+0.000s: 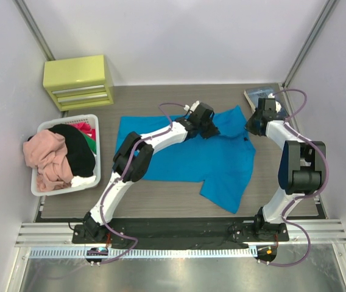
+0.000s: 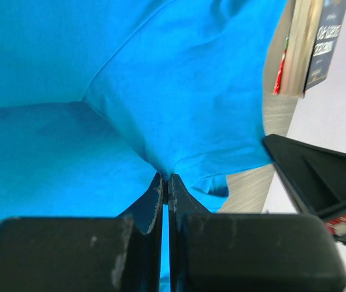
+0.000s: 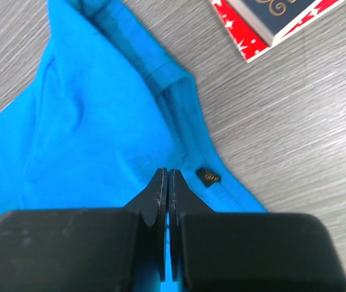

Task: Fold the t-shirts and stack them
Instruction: Fold the flattened tshirt in 1/3 of the way

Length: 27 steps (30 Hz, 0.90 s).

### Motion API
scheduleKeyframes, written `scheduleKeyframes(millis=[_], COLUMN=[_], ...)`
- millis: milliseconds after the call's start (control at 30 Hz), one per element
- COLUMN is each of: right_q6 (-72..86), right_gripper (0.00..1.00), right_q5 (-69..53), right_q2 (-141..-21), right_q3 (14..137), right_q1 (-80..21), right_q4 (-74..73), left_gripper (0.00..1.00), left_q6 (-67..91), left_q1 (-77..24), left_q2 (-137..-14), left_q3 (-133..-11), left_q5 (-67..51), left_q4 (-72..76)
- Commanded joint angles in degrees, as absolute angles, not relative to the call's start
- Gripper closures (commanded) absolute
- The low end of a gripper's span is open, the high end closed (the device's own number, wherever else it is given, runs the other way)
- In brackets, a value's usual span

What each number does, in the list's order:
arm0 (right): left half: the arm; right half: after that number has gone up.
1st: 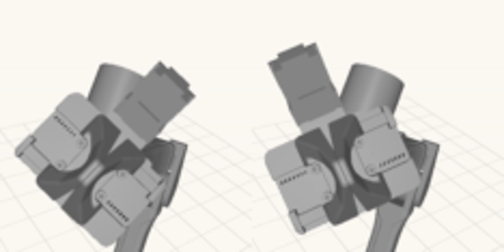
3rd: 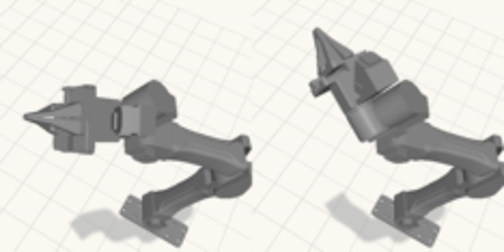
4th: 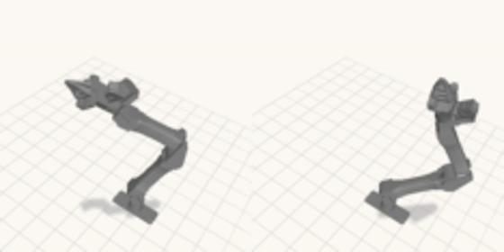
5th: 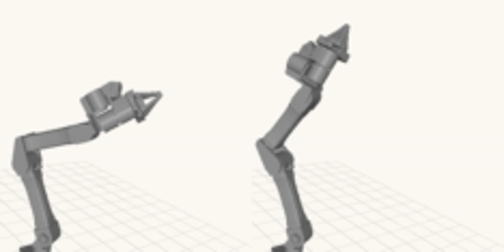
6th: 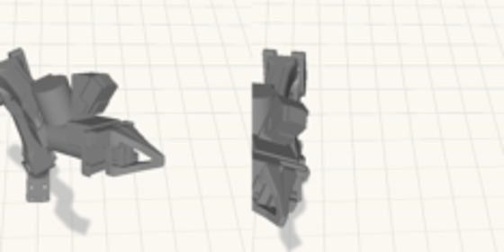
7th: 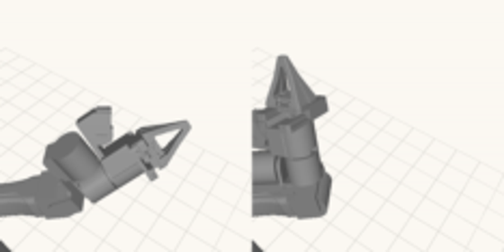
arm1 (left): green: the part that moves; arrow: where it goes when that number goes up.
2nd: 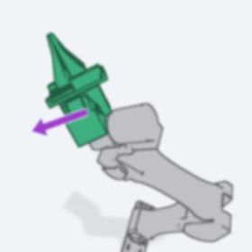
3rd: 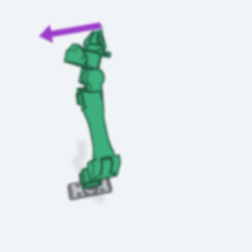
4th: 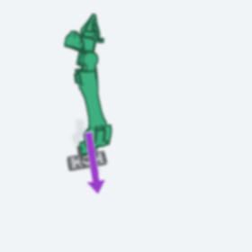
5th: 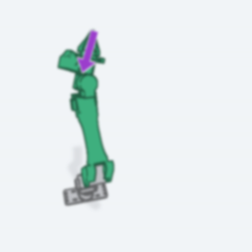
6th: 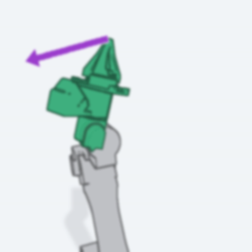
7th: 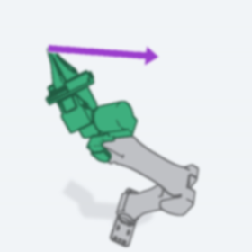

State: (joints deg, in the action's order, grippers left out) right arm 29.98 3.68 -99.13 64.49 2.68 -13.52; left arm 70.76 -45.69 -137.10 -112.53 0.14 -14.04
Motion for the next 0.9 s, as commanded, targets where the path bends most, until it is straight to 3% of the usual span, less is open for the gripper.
scheduleKeyframes(millis=[0, 867], right_q6=[30.59, 30.85], right_gripper=[0.99, 0.99], right_q5=[3.43, 4.92], right_q2=[-94.14, -99.31], right_q3=[63.02, 57.31], right_q1=[2.11, 1.76], right_q4=[-14.24, -16.96], left_gripper=[1.0, 1.0], left_q6=[69.08, 66.01], left_q1=[-45.35, -44.47], left_q2=[-132.1, -132.1], left_q3=[-111.27, -107.31], left_q5=[-2.63, -3.87], left_q4=[-13.8, -16.87])
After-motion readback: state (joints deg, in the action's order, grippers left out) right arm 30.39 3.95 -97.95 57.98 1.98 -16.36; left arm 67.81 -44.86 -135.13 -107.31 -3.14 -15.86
